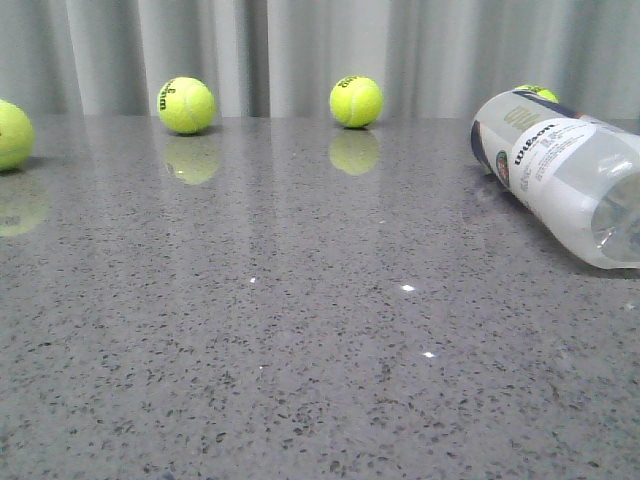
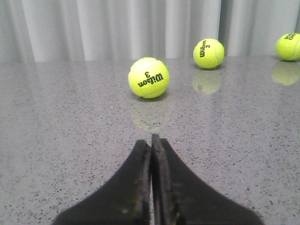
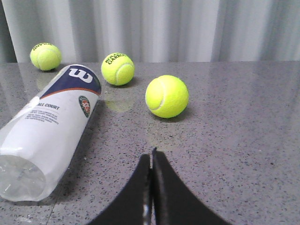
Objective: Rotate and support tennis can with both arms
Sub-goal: 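Lower the right gripper over the lying Wilson tennis can, then grasp the can with the right gripper and lift it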
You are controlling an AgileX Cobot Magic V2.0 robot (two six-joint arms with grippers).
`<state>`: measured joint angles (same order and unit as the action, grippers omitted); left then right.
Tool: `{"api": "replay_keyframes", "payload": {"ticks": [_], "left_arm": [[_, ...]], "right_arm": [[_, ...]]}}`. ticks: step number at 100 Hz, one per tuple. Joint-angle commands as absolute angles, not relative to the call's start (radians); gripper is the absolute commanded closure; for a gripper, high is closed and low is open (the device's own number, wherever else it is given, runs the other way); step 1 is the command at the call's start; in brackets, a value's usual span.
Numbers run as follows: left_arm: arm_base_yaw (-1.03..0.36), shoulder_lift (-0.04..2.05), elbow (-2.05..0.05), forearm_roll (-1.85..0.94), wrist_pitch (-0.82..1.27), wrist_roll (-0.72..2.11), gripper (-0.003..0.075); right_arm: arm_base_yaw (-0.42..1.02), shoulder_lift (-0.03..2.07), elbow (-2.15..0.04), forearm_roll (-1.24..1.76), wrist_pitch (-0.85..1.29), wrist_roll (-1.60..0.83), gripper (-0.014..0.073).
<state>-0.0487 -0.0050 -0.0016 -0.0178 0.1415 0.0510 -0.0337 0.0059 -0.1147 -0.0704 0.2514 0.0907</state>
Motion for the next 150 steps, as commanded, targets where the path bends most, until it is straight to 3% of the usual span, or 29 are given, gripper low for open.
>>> {"api": "replay_keyframes", "payload": {"ticks": [1, 49, 60, 65, 72, 84, 88, 98, 150], "left_arm": [[-0.045, -0.043, 0.044, -0.024, 0.062, 0.042, 0.0741], [-0.045, -0.043, 0.044, -0.024, 0.062, 0.042, 0.0741], [-0.045, -0.043, 0.044, -0.024, 0.062, 0.042, 0.0741], [-0.045, -0.043, 0.044, -0.024, 0.062, 0.042, 0.0741], [-0.045, -0.043, 0.044, -0.024, 0.062, 0.042, 0.0741], [-0.045, -0.043, 0.044, -0.024, 0.062, 0.042, 0.0741], [-0.045, -0.043, 0.044, -0.024, 0.062, 0.042, 0.0741], [-0.045, -0.043, 0.044, -0.024, 0.062, 0.042, 0.0741], [-0.045, -0.043, 0.044, -0.024, 0.062, 0.042, 0.0741]], "right_arm": [[-0.041, 0.074, -0.248, -0.067, 0.318, 0.085, 0.065], [-0.041, 0.554, -0.672, -0.044, 0.732, 0.085, 0.065], [-0.041, 0.661, -0.748, -0.041, 0.8, 0.085, 0.061], [-0.041, 0.704, -0.779, -0.04, 0.826, 0.085, 0.0547], [-0.041, 0.759, -0.823, -0.037, 0.87, 0.085, 0.0393], [-0.041, 0.83, -0.888, -0.035, 0.914, 0.085, -0.0001], [-0.041, 0.855, -0.911, -0.035, 0.925, 0.085, -0.0083], [-0.041, 0.914, -0.971, -0.035, 0.964, 0.087, -0.0041], [0.15, 1.272, -1.363, 0.072, 1.166, 0.177, -0.0042]]}}
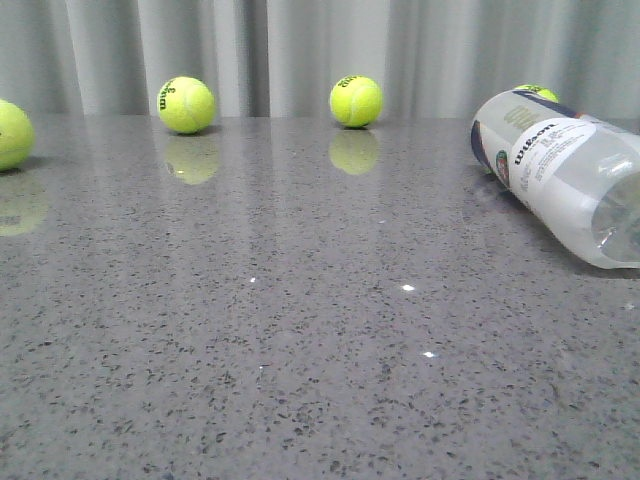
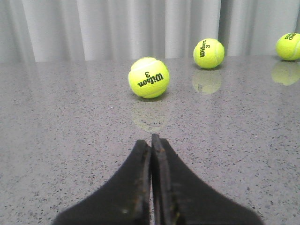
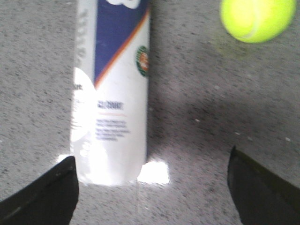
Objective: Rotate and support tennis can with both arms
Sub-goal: 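Grasp the can with the right gripper and lift it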
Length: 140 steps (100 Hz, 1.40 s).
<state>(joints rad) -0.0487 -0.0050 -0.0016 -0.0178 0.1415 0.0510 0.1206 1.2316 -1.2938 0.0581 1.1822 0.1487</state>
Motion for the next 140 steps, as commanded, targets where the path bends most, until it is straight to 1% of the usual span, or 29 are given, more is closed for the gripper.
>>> {"api": "replay_keyframes", "payload": {"ticks": [1, 16, 41, 73, 78, 83, 88, 93, 100, 114, 124, 131, 140], "left_arm": [[-0.045, -0.043, 0.044, -0.024, 0.062, 0.042, 0.0741], [-0.045, -0.043, 0.044, -0.024, 0.062, 0.042, 0.0741], [-0.045, -0.043, 0.044, -0.024, 0.062, 0.042, 0.0741], [-0.045, -0.043, 0.044, -0.024, 0.062, 0.042, 0.0741], [-0.045, -0.043, 0.044, -0.024, 0.062, 0.042, 0.0741], [-0.045, -0.043, 0.044, -0.024, 0.062, 0.042, 0.0741], [-0.045, -0.043, 0.044, -0.024, 0.062, 0.042, 0.0741], [-0.045, -0.043, 0.044, -0.024, 0.062, 0.042, 0.0741], [-0.045, -0.043, 0.044, -0.024, 0.062, 0.042, 0.0741], [-0.045, -0.043, 0.044, -0.024, 0.062, 0.042, 0.0741], [-0.045, -0.043, 0.044, -0.024, 0.062, 0.042, 0.0741], [-0.045, -0.043, 0.044, -0.024, 0.062, 0.042, 0.0741], [-0.045, -0.043, 0.044, -0.024, 0.062, 0.042, 0.0741]], "right_arm": [[0.153, 1.277, -1.369, 0.072, 1.167, 0.182, -0.0042], [0.193, 1.389, -1.424, 0.095, 1.166, 0.227, -0.0042], [0.196, 1.557, -1.468, 0.127, 1.152, 0.236, -0.0042], [0.196, 1.645, -1.468, 0.127, 1.127, 0.239, -0.0039], [0.196, 1.648, -1.468, 0.127, 1.129, 0.239, -0.0007], [0.196, 1.649, -1.468, 0.127, 1.133, 0.239, 0.0064], [0.196, 1.649, -1.468, 0.127, 1.133, 0.239, 0.0162], [0.196, 1.649, -1.468, 0.127, 1.133, 0.239, 0.0234], [0.201, 1.647, -1.475, 0.126, 1.134, 0.239, 0.0292], [0.238, 1.647, -1.558, 0.098, 1.181, 0.211, 0.0302], [0.27, 1.649, -1.648, 0.098, 1.209, 0.145, 0.0302], [0.309, 1.654, -1.712, 0.1, 1.222, 0.057, 0.0302], [0.355, 1.678, -1.788, 0.129, 1.249, -0.132, 0.0302]]}}
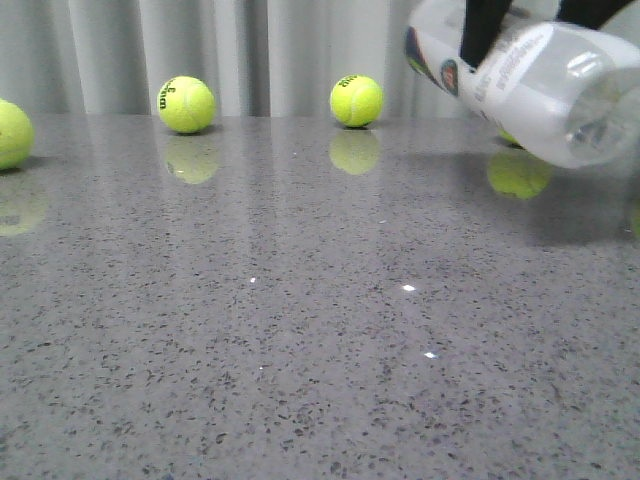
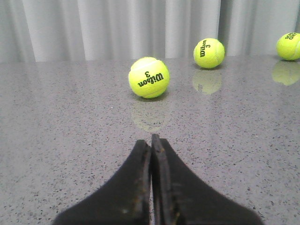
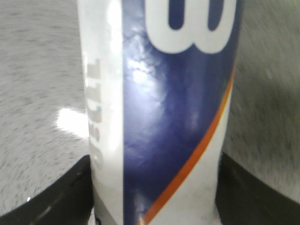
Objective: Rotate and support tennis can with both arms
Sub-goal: 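Grasp the can with the right gripper and lift it, then carry the can toward the left arm and set it down lying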
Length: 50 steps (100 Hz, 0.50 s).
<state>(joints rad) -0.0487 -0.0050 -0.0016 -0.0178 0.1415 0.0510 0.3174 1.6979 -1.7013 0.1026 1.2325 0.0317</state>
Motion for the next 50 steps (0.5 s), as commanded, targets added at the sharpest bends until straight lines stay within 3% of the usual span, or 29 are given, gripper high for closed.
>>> {"api": "replay_keyframes", "payload": {"ticks": [1, 30, 50], "left_arm": [[-0.045, -0.043, 0.044, -0.024, 0.062, 0.042, 0.0741], [-0.045, -0.043, 0.044, -0.024, 0.062, 0.042, 0.0741], [-0.045, -0.043, 0.044, -0.024, 0.062, 0.042, 0.0741]], "right_arm": [[0.359, 1.681, -1.799, 0.131, 1.252, -0.161, 0.0302], [0.472, 1.802, -1.911, 0.167, 1.301, -0.541, 0.0302], [0.514, 1.831, -1.915, 0.179, 1.32, -0.983, 0.0302]]}}
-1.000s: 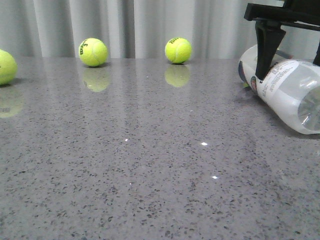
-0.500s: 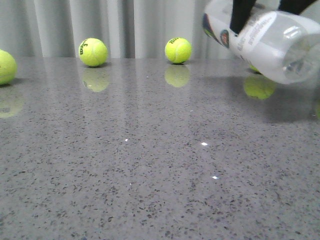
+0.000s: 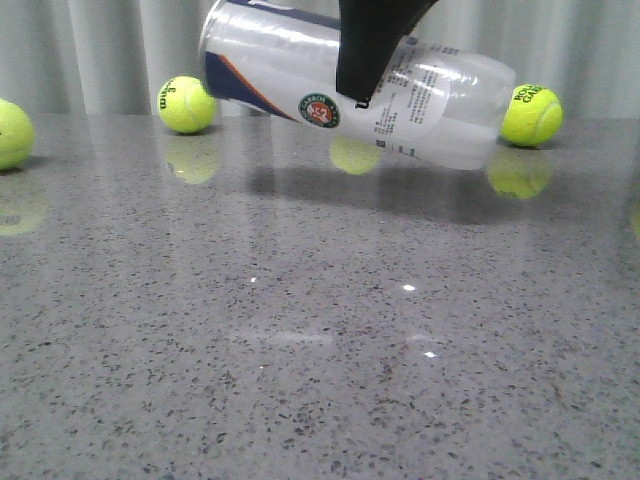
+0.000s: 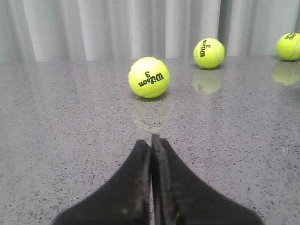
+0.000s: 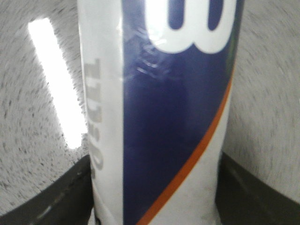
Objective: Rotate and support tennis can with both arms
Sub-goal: 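Carry the can toward the left arm and set it down lying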
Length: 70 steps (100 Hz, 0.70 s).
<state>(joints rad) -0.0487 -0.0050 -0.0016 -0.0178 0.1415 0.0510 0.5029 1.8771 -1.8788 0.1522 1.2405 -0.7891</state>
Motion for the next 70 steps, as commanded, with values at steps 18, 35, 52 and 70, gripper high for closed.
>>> {"api": "replay_keyframes", "payload": {"ticks": [18, 35, 52, 70], "left_arm": [[-0.045, -0.043, 0.044, -0.024, 0.062, 0.042, 0.0741], [-0.045, -0.043, 0.044, -0.024, 0.062, 0.042, 0.0741], [-0.045, -0.043, 0.044, -0.024, 0.062, 0.042, 0.0741], [-0.045, -0.043, 0.044, -0.024, 0.062, 0.042, 0.0741]], "right_arm": [[0.526, 1.859, -1.915, 0.21, 1.309, -1.079, 0.0302], [0.526, 1.891, -1.915, 0.21, 1.301, -1.124, 0.0302], [0.526, 1.918, -1.915, 0.21, 1.282, -1.124, 0.0302], [0.526, 1.931, -1.915, 0.205, 1.263, -1.123, 0.0302]]}}
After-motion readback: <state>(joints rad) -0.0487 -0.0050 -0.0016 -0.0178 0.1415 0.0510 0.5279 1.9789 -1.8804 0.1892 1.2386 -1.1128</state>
